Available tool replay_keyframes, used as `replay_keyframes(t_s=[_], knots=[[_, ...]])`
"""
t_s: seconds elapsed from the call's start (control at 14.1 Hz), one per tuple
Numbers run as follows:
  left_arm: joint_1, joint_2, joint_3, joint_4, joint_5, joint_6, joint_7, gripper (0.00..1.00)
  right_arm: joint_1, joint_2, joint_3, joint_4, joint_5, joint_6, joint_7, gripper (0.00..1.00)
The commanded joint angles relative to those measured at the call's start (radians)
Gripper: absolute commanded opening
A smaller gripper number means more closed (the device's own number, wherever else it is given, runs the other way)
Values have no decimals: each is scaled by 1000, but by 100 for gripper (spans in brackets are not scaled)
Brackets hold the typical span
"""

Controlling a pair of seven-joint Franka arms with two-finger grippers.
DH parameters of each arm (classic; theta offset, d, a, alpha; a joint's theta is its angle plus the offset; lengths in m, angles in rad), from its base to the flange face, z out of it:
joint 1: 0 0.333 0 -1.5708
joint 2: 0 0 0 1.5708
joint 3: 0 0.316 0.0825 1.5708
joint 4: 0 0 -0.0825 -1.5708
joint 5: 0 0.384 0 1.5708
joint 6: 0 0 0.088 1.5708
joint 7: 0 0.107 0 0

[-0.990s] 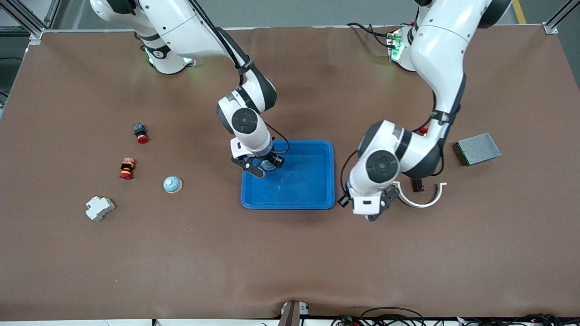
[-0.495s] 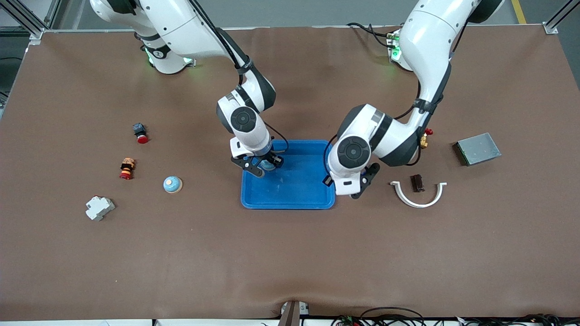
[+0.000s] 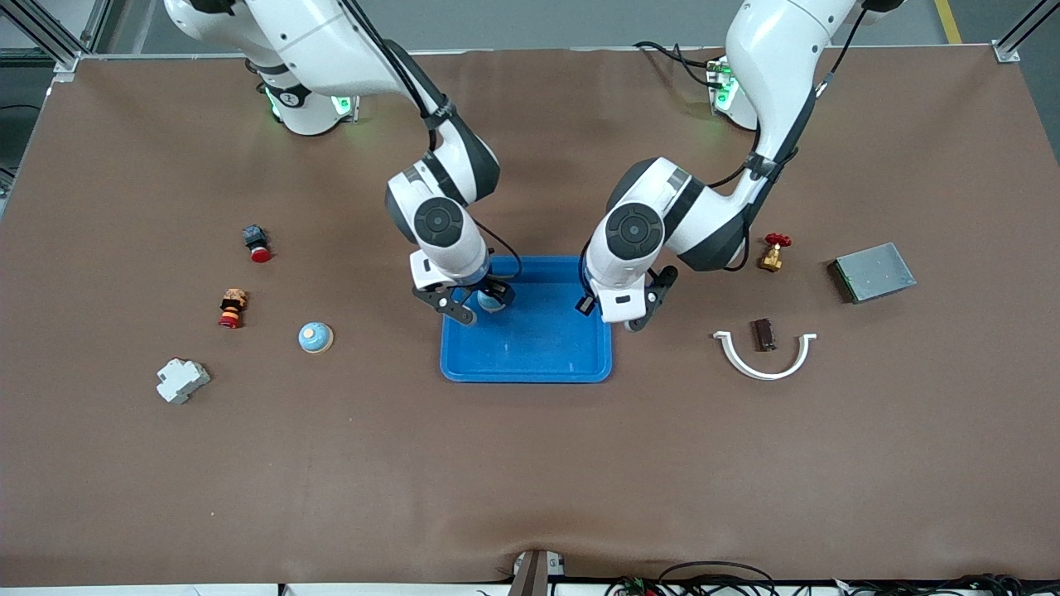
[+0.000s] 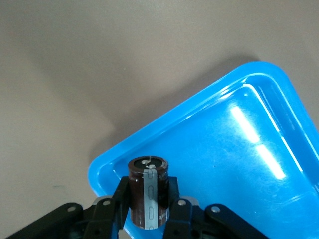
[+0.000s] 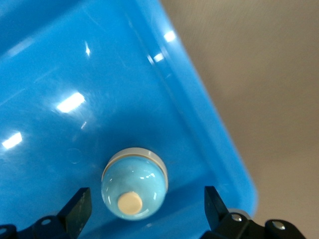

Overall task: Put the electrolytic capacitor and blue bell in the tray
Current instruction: 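Place the bell in the tray while the left gripper carries the capacitor over, then lower the capacitor into the tray while the right gripper reaches the second bell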

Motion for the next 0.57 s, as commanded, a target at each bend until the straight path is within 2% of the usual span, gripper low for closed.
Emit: replay_keyframes(t_s=[0.0, 0.21, 0.5], knots=[[7, -32, -6, -78, 8, 95, -52, 0, -98, -115, 8, -77, 12, -53, -147, 100], [-4, -30, -6, -121, 8, 158, -60, 0, -169, -172, 5, -170, 5, -38, -298, 100], [-33, -17, -6, -129, 10, 189, -97, 0, -285, -174, -10, -261, -9, 89, -564, 100]])
